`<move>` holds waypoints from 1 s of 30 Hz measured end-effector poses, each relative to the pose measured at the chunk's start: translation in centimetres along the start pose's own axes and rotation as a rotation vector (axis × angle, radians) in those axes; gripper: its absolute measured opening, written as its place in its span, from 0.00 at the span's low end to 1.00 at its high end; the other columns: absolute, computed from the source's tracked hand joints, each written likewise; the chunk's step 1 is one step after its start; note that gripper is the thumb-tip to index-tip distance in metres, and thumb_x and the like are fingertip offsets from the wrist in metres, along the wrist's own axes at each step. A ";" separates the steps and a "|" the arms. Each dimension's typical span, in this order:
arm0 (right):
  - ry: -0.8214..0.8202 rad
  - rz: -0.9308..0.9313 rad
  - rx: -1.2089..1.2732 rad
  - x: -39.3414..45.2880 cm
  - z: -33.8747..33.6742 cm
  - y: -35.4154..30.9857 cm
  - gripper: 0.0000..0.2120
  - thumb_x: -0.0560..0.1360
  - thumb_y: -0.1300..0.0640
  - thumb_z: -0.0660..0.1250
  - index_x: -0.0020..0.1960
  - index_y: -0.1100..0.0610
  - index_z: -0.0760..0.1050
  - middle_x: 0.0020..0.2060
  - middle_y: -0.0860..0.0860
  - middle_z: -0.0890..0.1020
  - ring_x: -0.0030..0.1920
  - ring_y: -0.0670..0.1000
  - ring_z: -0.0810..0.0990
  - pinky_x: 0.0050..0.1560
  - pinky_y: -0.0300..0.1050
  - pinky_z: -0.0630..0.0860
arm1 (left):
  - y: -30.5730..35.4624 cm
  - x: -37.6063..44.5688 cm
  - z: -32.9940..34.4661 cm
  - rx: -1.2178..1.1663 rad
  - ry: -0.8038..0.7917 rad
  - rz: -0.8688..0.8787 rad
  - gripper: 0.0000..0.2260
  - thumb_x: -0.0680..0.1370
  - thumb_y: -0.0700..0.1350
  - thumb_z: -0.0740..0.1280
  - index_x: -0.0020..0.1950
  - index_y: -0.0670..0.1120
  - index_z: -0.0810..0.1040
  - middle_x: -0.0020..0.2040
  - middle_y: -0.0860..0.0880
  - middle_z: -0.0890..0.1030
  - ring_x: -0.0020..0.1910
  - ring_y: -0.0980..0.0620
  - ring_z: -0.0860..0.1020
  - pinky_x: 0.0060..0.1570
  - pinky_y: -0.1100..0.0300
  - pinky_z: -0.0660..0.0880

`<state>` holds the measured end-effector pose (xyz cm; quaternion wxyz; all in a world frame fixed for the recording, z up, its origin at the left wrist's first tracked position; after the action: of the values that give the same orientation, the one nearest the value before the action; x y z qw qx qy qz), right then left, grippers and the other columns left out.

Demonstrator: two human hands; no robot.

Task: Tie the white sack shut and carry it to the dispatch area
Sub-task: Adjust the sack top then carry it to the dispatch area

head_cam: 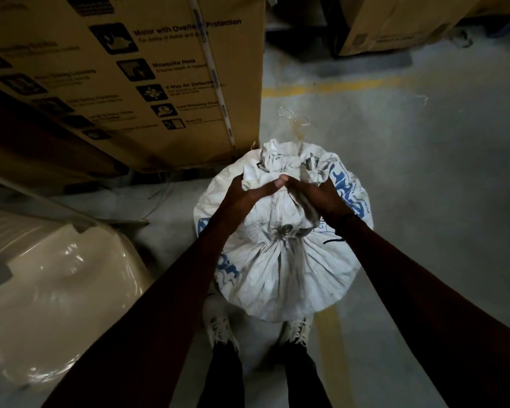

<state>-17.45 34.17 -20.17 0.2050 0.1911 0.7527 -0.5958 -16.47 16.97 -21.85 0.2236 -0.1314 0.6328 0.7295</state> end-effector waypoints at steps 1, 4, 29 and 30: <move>-0.024 0.016 -0.024 0.0 0.2 0.2 0.26 0.64 0.34 0.80 0.55 0.48 0.82 0.54 0.45 0.87 0.59 0.48 0.85 0.68 0.52 0.78 | 0.1 0.0 0.0 -0.013 0.028 0.002 0.29 0.70 0.55 0.80 0.67 0.45 0.81 0.62 0.46 0.86 0.64 0.47 0.83 0.70 0.44 0.75; -0.076 0.053 -0.032 -0.4 0.6 0.7 0.14 0.72 0.38 0.77 0.49 0.46 0.81 0.48 0.42 0.86 0.49 0.43 0.84 0.61 0.45 0.79 | 0.3 0.1 0.3 -0.039 0.115 -0.003 0.27 0.69 0.60 0.80 0.62 0.47 0.84 0.57 0.48 0.88 0.59 0.48 0.85 0.68 0.44 0.77; 0.096 0.043 0.456 -3.4 1.0 3.1 0.22 0.74 0.48 0.77 0.65 0.54 0.82 0.60 0.46 0.86 0.63 0.46 0.84 0.71 0.53 0.76 | -1.9 -1.5 3.5 -0.199 0.058 -0.071 0.28 0.76 0.62 0.74 0.70 0.47 0.80 0.68 0.43 0.82 0.70 0.43 0.79 0.75 0.41 0.69; 0.105 0.054 0.467 -3.6 1.1 3.4 0.18 0.75 0.49 0.76 0.63 0.53 0.83 0.59 0.46 0.87 0.63 0.46 0.84 0.72 0.53 0.76 | -1.5 -2.1 3.2 -0.106 0.094 -0.030 0.25 0.77 0.61 0.73 0.69 0.49 0.81 0.66 0.46 0.83 0.69 0.45 0.80 0.73 0.42 0.71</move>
<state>-12.50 33.71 -21.19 0.1316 0.2843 0.5987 -0.7372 -13.64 19.89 -21.67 0.1974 -0.1866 0.6011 0.7516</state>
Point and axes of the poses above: each hand's wrist, its own x-axis towards the middle knuckle, its own z-axis out of the palm, y = z × x, the point moved 9 cm from there along x, towards the middle knuckle
